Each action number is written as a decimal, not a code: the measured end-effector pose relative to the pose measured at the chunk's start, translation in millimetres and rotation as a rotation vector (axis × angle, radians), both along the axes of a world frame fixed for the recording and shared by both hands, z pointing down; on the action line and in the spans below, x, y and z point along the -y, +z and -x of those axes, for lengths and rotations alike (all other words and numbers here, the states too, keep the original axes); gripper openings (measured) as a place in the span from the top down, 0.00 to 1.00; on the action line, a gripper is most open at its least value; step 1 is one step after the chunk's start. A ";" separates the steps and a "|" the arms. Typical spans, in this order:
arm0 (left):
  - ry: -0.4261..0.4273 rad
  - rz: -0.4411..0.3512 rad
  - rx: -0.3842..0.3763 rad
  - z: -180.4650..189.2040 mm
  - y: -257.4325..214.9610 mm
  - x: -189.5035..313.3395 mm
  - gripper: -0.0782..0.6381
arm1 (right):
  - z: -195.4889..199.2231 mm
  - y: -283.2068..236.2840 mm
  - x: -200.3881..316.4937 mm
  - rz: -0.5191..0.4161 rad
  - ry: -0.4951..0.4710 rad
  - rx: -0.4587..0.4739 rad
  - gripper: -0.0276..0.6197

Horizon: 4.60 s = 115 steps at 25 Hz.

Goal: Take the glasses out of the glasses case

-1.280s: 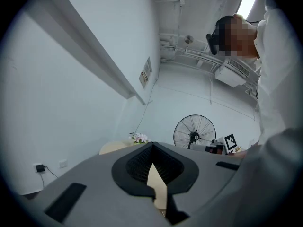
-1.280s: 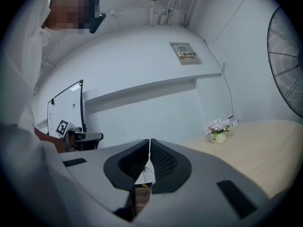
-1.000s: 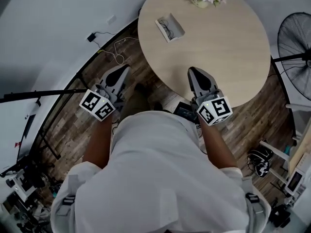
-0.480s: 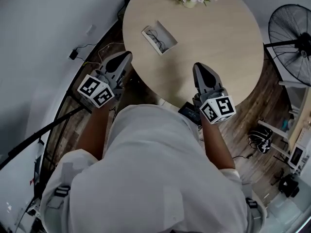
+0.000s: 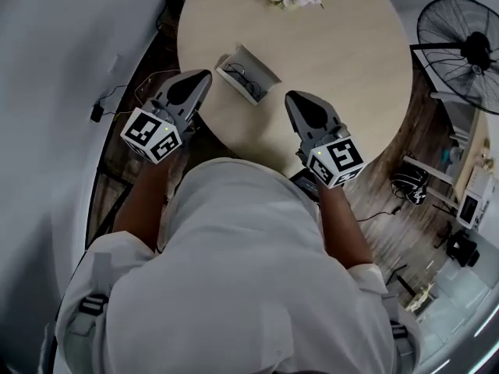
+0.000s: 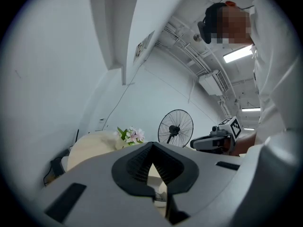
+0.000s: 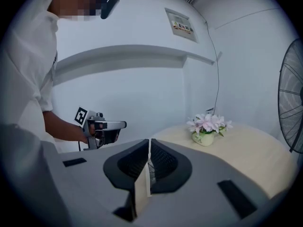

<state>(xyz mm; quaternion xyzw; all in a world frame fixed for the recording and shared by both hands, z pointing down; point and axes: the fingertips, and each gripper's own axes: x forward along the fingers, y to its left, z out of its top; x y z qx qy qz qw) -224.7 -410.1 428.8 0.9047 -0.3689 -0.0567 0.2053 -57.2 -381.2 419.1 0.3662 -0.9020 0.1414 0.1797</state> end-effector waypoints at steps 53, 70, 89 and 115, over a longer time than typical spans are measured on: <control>0.101 0.121 -0.003 53.6 139.8 43.1 0.87 | 68.6 249.6 42.6 0.682 -0.260 -0.663 0.88; 0.022 -0.008 0.140 38.0 54.2 10.6 0.87 | 42.7 120.4 54.2 0.286 -0.114 -0.526 0.91; -0.033 -0.337 0.302 -121.4 -144.9 -120.5 0.88 | -166.4 -191.8 -117.6 -0.468 0.166 0.248 0.91; -0.100 -0.208 0.329 -151.8 -123.0 -343.0 0.89 | -229.2 -121.6 -332.0 -0.425 0.297 0.417 0.91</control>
